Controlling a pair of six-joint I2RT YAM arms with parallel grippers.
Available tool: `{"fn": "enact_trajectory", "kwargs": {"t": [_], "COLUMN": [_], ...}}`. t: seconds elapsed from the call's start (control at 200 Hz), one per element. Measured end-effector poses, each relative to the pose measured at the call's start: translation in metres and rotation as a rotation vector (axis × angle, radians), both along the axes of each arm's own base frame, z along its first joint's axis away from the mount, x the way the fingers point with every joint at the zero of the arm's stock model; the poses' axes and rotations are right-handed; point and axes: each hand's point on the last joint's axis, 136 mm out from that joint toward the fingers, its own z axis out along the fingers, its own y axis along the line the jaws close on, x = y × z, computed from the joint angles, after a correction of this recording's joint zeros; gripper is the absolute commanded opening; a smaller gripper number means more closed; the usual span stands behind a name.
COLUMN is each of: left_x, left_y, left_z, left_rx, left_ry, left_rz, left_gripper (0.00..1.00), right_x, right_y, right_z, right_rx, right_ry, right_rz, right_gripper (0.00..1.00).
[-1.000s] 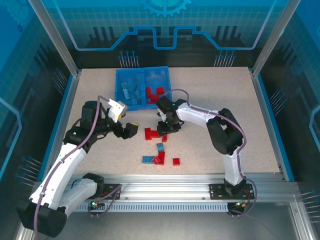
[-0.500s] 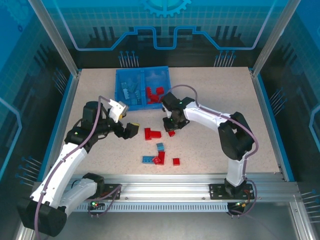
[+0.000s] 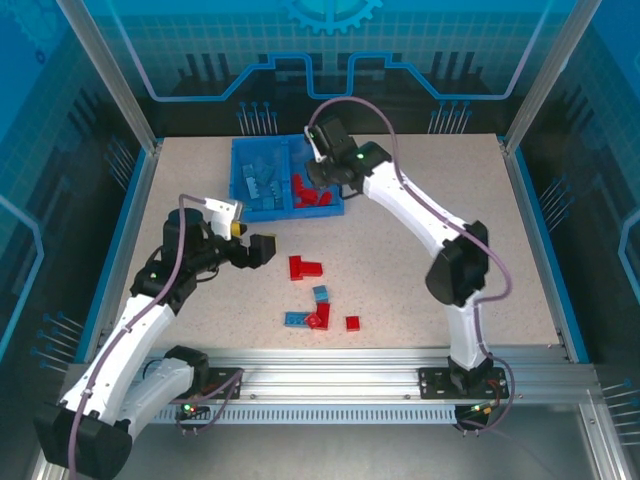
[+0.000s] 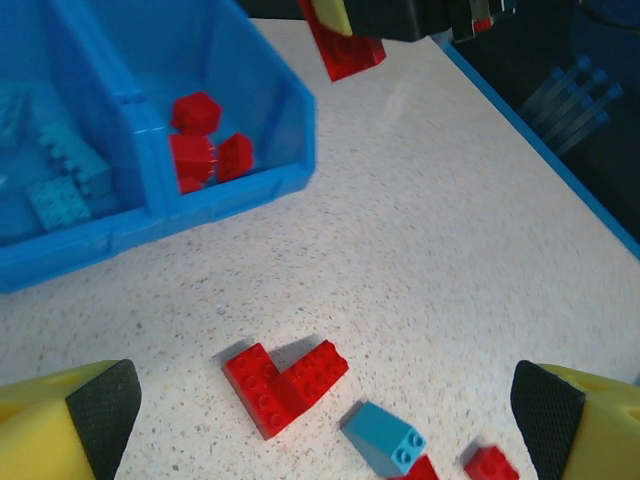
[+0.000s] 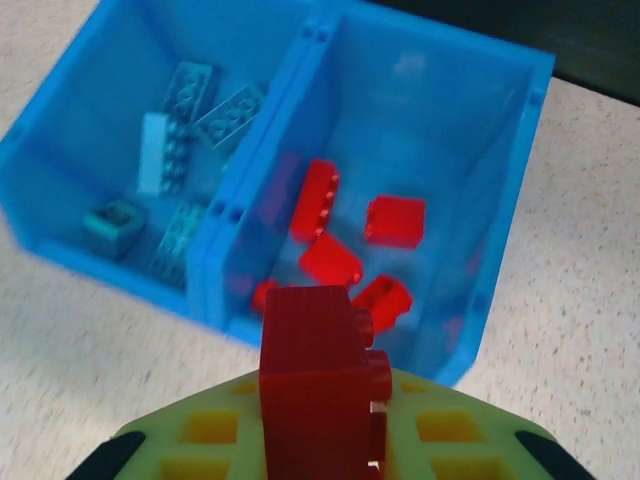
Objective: Sort the legos into containers by color
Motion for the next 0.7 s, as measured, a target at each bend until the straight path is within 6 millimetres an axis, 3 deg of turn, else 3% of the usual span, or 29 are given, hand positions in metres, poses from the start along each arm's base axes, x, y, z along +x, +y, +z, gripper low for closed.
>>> {"fn": "enact_trajectory", "kwargs": {"t": [0.17, 0.355, 0.48, 0.7], "left_x": [0.006, 0.007, 0.003, -0.009], "left_y": [0.014, 0.022, 0.026, 0.020], "left_z": [-0.016, -0.023, -0.041, -0.081], "left_rx": [-0.062, -0.114, -0.122, -0.091], "left_ry": [0.096, 0.162, 0.264, 0.457], "left_rz": [0.155, 0.245, 0.298, 0.324], "left_gripper": [0.99, 0.99, 0.98, 0.93], "right_x": [0.051, 0.066, 0.064, 0.052], "right_y": [0.010, 0.012, 0.012, 0.005], "right_z": [-0.046, -0.094, -0.095, -0.070], "right_rx": [-0.031, -0.078, -0.089, -0.081], "right_ry": [0.026, 0.083, 0.091, 0.097], "right_rz": [-0.046, -0.049, -0.040, -0.037], "right_gripper": [0.27, 0.40, 0.45, 0.41]}}
